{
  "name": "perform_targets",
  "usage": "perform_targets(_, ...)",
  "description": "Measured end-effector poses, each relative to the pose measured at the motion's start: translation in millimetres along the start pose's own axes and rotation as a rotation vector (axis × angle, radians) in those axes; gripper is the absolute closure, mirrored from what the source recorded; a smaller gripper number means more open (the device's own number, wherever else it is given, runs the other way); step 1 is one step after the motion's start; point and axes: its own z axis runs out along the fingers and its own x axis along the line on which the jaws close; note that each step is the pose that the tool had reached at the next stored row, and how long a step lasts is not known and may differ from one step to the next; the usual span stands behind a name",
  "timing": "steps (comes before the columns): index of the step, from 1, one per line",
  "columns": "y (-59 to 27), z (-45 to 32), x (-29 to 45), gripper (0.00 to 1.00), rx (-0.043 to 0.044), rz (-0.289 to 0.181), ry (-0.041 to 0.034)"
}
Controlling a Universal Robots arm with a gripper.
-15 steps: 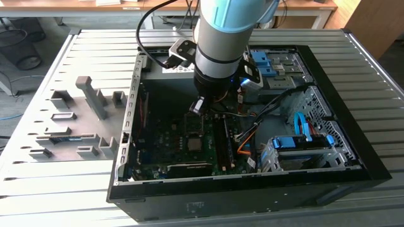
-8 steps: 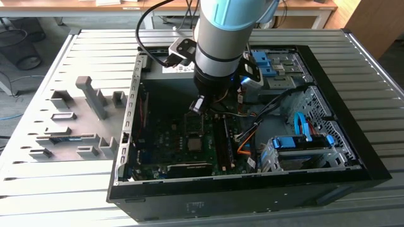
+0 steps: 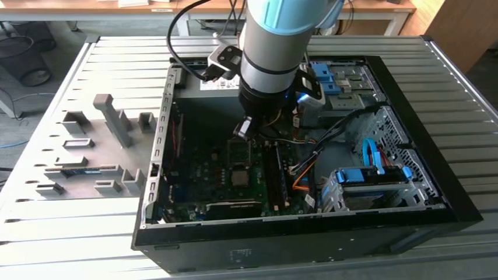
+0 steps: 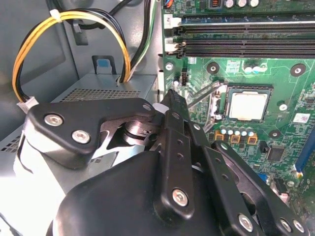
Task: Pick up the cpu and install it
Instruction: 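Close the cpu cover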
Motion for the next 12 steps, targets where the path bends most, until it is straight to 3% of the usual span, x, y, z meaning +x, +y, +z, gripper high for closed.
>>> perform_targets(12, -3.6, -2.0, 5.6, 0.9, -0.0027, 0.0, -0.0037)
